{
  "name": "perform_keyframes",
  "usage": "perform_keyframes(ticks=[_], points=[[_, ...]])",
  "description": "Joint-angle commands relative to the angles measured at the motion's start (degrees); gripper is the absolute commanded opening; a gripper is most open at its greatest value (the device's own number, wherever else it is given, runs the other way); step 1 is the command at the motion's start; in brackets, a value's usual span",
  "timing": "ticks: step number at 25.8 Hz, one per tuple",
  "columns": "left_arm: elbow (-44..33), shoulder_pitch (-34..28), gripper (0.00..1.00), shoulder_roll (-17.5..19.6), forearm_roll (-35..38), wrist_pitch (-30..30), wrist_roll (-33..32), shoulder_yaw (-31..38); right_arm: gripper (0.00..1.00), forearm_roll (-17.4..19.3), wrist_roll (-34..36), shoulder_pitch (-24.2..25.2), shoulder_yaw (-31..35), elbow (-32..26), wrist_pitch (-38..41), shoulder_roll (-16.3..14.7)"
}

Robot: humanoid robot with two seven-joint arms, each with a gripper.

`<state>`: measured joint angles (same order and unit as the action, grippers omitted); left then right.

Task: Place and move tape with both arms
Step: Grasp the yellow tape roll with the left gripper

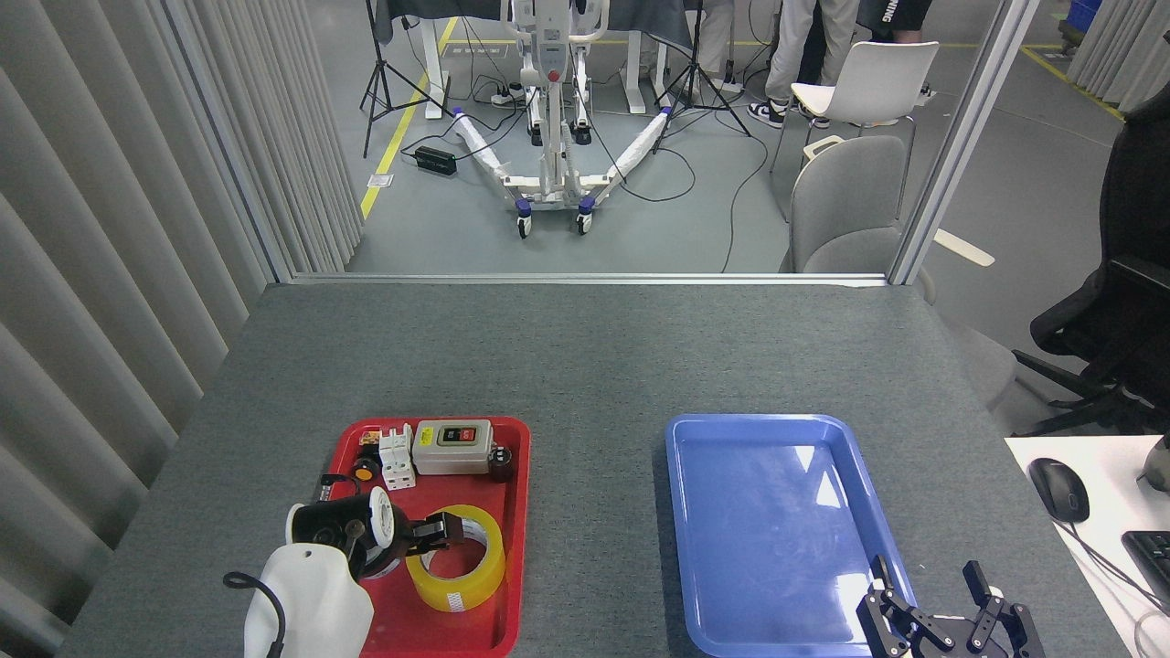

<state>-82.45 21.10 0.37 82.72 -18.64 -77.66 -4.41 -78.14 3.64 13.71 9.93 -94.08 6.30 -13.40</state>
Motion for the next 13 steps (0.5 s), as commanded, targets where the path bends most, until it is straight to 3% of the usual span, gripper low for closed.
perform_keyframes(ticks=[1, 13], points=[[3.35, 0.61, 0.99, 0.77, 0.16, 0.53, 1.72, 0.01, 1.00, 0.01, 0.23, 0.00, 0.00, 0.03, 0.03, 0.04], [4.40, 0.61, 0.99, 0.07, -0.02, 3.34, 2.16, -0.07, 1.00, -0.08, 0.23, 0.70, 0.00, 0.12, 0.03, 0.48]])
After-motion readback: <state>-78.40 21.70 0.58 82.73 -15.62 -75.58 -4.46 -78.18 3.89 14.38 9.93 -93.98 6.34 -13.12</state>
